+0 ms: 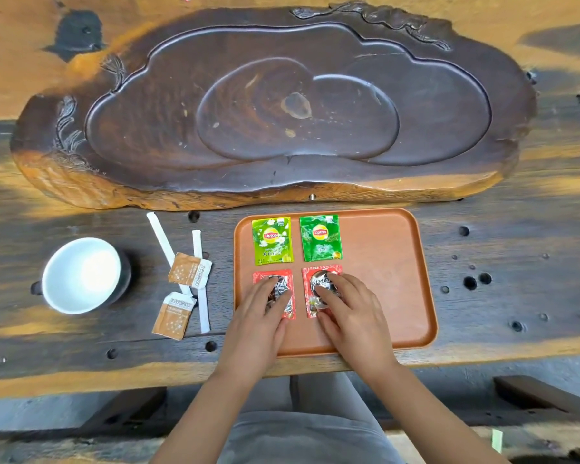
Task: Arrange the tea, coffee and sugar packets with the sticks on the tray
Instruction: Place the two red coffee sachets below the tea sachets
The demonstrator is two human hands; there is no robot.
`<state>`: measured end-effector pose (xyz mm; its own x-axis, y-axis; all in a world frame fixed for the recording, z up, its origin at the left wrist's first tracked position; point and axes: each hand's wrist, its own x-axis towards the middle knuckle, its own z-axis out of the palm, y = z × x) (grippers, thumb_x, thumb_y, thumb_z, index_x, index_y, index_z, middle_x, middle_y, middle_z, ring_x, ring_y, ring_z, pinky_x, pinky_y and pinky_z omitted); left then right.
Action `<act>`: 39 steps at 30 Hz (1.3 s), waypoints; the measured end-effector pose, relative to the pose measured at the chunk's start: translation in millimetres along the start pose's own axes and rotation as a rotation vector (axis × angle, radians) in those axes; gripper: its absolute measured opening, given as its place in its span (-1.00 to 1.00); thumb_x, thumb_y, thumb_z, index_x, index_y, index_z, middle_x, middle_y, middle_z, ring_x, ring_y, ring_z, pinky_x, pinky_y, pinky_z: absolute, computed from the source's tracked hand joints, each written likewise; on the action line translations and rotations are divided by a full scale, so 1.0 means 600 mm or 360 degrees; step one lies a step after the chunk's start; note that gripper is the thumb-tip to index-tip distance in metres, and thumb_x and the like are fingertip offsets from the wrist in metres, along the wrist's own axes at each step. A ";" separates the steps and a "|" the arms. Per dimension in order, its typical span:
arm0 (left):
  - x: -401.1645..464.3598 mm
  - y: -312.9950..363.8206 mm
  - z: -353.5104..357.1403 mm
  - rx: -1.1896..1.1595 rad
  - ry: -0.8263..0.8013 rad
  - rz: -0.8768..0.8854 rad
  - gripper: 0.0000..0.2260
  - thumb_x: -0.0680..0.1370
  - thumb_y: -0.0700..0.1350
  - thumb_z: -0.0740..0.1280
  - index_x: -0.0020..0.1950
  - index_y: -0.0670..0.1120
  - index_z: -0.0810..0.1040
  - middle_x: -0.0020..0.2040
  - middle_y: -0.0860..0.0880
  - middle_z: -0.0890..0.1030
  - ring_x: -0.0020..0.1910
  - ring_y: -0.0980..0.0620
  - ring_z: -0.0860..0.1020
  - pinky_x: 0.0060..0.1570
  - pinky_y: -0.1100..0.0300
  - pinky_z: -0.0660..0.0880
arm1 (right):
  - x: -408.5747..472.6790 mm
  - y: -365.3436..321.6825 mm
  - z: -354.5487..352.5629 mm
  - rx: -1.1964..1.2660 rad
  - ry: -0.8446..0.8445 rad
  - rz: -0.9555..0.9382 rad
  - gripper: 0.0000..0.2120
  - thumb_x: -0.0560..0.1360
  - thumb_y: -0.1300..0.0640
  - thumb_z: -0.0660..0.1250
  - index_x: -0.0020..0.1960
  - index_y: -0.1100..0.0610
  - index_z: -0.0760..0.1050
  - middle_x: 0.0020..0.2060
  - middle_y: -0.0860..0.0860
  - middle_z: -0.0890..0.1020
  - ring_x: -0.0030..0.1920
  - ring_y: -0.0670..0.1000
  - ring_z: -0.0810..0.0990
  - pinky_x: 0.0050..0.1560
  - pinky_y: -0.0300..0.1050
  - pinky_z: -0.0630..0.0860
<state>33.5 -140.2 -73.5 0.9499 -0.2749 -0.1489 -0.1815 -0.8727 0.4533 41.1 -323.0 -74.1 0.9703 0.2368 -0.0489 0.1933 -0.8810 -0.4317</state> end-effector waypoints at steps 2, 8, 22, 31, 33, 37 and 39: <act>0.002 -0.001 0.001 -0.0004 0.0000 -0.0012 -0.62 0.38 -0.22 0.41 0.20 -0.13 0.52 0.27 -0.18 0.48 0.30 -0.08 0.33 0.19 0.00 0.41 | 0.003 0.001 0.000 0.0012 0.0001 0.0034 -0.67 0.35 0.15 0.35 0.11 0.09 0.54 0.14 0.10 0.58 0.20 0.09 0.41 0.04 0.01 0.48; 0.005 0.002 0.004 -0.0010 -0.0012 -0.0053 -0.62 0.39 -0.24 0.40 0.21 -0.13 0.51 0.29 -0.18 0.47 0.31 -0.14 0.38 0.20 -0.02 0.41 | 0.008 0.001 -0.002 0.0003 -0.0010 0.0018 -0.65 0.34 0.17 0.41 0.13 0.10 0.54 0.16 0.11 0.57 0.21 0.07 0.38 0.04 0.01 0.49; 0.005 0.014 -0.005 -0.0120 0.0031 -0.0058 -0.59 0.41 -0.23 0.37 0.25 -0.13 0.46 0.32 -0.16 0.43 0.30 -0.09 0.36 0.24 0.01 0.38 | 0.009 -0.001 -0.010 0.0116 0.0016 0.0007 -0.70 0.38 0.13 0.36 0.10 0.12 0.54 0.14 0.10 0.57 0.18 0.10 0.46 0.04 0.02 0.52; -0.077 -0.053 -0.108 -0.0260 0.0686 -0.0806 -0.72 0.46 -0.11 0.31 0.15 -0.13 0.54 0.18 -0.09 0.55 0.19 -0.03 0.45 0.20 0.17 0.31 | 0.087 -0.099 -0.021 0.0284 0.0169 -0.0126 -0.76 0.41 0.10 0.30 0.04 0.13 0.57 -0.01 0.08 0.59 0.03 0.06 0.46 -0.02 -0.10 0.42; -0.093 -0.084 -0.114 -0.0165 0.0657 -0.0944 -0.73 0.42 -0.17 0.41 0.11 -0.14 0.55 0.19 -0.11 0.54 0.19 -0.12 0.46 0.18 0.01 0.38 | 0.116 -0.132 -0.004 0.0302 0.0112 -0.0225 -0.77 0.39 0.13 0.33 0.03 0.15 0.56 -0.01 0.09 0.59 0.01 0.11 0.51 -0.05 -0.04 0.48; -0.099 -0.120 -0.105 0.0013 0.0406 -0.0951 -0.69 0.38 -0.05 0.42 0.06 -0.15 0.53 0.16 -0.15 0.55 0.13 -0.17 0.49 0.05 -0.10 0.47 | 0.160 -0.194 0.044 0.0186 -0.0149 -0.0372 -0.68 0.26 0.18 0.50 -0.02 0.21 0.55 -0.08 0.14 0.60 -0.05 0.20 0.55 -0.10 -0.01 0.52; -0.096 -0.128 -0.096 0.0070 0.0309 -0.0952 -0.69 0.35 -0.05 0.45 0.01 -0.17 0.54 0.10 -0.16 0.57 0.07 -0.19 0.52 -0.03 -0.07 0.48 | 0.174 -0.215 0.066 0.0114 -0.0252 -0.0417 -0.66 0.22 0.17 0.53 -0.05 0.22 0.56 -0.12 0.15 0.60 -0.08 0.22 0.56 -0.10 0.03 0.54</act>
<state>7.5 -34.2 -49.2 0.9184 0.3405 -0.2014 0.3890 -0.8697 0.3036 111.4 -168.3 -58.9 0.8531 0.5177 -0.0650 0.4175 -0.7520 -0.5100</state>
